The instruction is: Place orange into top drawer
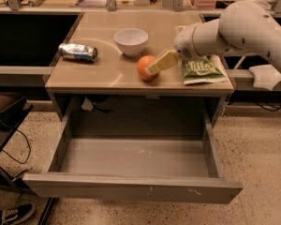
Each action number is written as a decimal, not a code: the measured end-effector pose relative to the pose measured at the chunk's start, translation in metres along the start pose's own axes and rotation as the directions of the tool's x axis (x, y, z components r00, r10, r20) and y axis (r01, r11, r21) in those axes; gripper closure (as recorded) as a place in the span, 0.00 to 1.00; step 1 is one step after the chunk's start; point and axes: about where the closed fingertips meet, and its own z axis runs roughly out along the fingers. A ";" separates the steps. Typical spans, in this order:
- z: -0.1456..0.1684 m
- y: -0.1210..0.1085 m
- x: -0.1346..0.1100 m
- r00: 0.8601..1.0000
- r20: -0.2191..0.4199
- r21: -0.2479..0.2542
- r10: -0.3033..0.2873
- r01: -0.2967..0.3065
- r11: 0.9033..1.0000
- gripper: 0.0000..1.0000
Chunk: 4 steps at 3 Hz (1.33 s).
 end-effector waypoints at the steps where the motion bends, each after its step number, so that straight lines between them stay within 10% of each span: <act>1: 0.003 0.015 0.003 0.999 -0.036 -0.045 -0.040 0.038 0.998 0.00; 4: 0.038 0.060 0.010 0.998 -0.045 -0.175 -0.053 0.045 0.984 0.00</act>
Offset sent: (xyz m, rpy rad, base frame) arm -0.0411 0.0520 -0.0300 -0.1080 0.0853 0.2138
